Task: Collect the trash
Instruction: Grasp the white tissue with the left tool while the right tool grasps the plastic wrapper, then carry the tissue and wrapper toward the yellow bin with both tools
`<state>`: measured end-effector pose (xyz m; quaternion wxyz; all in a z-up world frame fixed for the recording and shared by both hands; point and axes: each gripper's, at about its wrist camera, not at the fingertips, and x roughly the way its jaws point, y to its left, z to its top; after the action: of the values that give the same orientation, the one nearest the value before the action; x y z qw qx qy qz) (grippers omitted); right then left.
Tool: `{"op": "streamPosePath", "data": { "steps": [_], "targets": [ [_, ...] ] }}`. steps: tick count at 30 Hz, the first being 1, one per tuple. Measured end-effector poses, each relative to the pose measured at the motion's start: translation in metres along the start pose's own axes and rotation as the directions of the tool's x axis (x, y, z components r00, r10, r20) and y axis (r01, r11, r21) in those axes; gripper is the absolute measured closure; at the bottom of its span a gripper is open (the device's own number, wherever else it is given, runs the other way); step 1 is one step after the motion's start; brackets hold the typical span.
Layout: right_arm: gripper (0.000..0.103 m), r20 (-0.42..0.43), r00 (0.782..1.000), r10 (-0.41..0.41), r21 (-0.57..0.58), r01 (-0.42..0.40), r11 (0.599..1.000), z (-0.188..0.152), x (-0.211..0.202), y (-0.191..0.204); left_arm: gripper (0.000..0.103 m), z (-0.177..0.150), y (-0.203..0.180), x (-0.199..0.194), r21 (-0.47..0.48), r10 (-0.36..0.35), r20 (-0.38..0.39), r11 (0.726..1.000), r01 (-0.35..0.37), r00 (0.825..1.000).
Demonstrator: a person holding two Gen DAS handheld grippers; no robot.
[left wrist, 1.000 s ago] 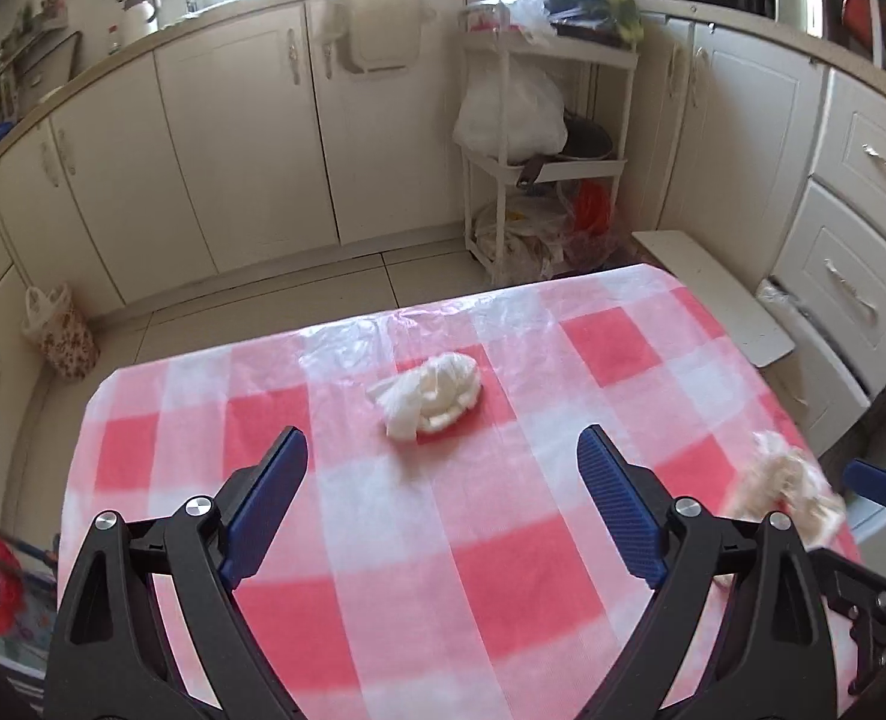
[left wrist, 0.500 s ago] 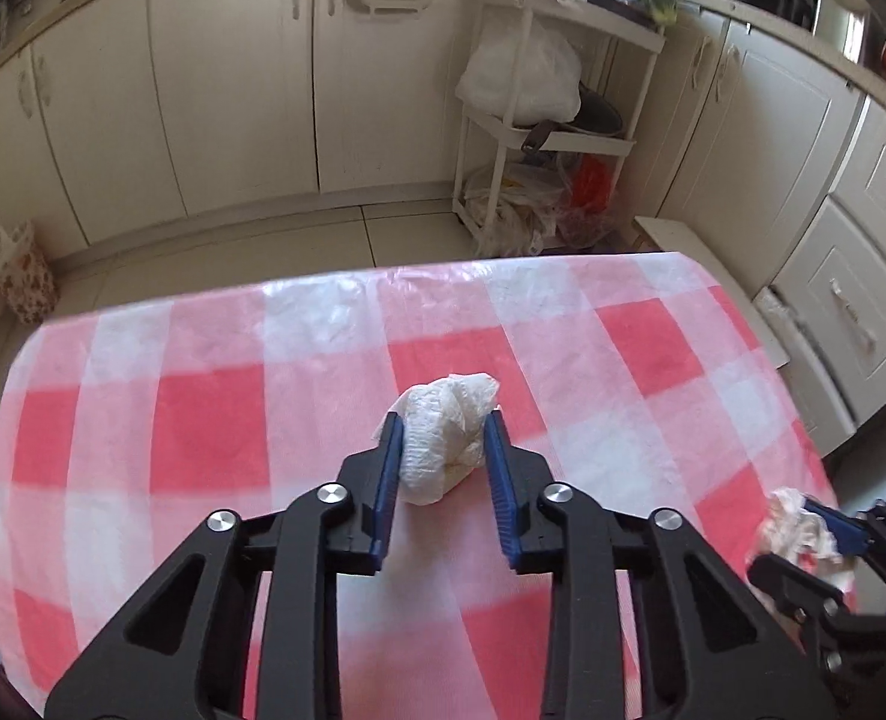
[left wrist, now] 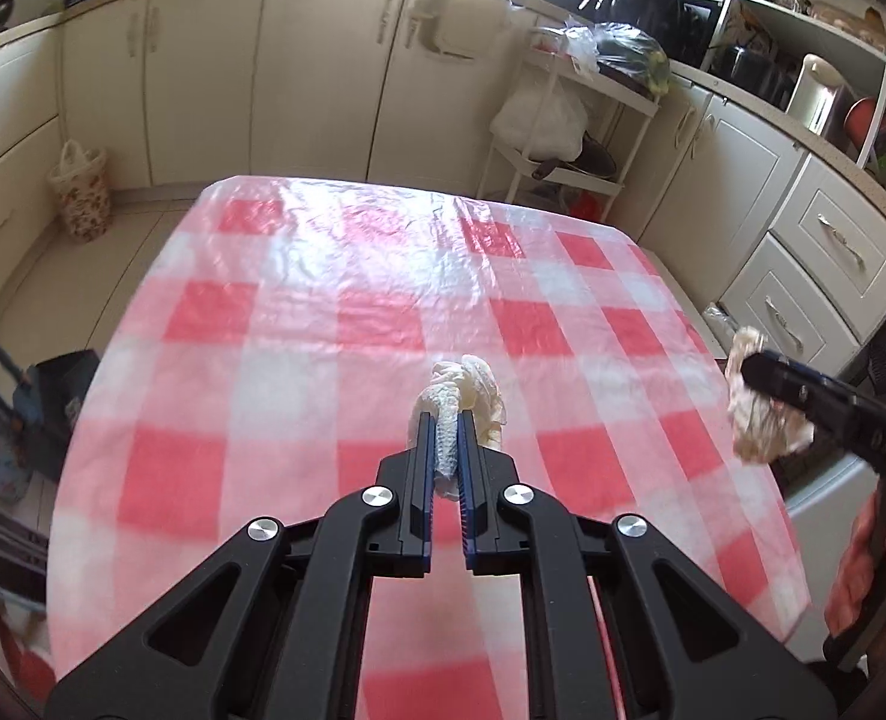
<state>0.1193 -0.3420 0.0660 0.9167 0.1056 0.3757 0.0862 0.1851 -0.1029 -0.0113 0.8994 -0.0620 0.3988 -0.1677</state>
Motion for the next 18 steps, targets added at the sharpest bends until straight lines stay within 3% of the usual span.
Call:
{"op": "streamPosePath", "data": {
  "steps": [6,18],
  "targets": [
    [0.066,0.130,0.991,-0.023,0.090,0.011,0.996,0.003,-0.029,-0.013,0.096,-0.035,0.000,-0.048,-0.029,-0.005,0.040,1.000,0.006,0.999],
    [0.065,0.154,0.988,0.013,0.055,-0.022,0.998,-0.014,-0.066,0.007,0.096,-0.043,-0.016,-0.086,-0.026,-0.022,0.103,0.999,0.025,0.994]
  ]
}}
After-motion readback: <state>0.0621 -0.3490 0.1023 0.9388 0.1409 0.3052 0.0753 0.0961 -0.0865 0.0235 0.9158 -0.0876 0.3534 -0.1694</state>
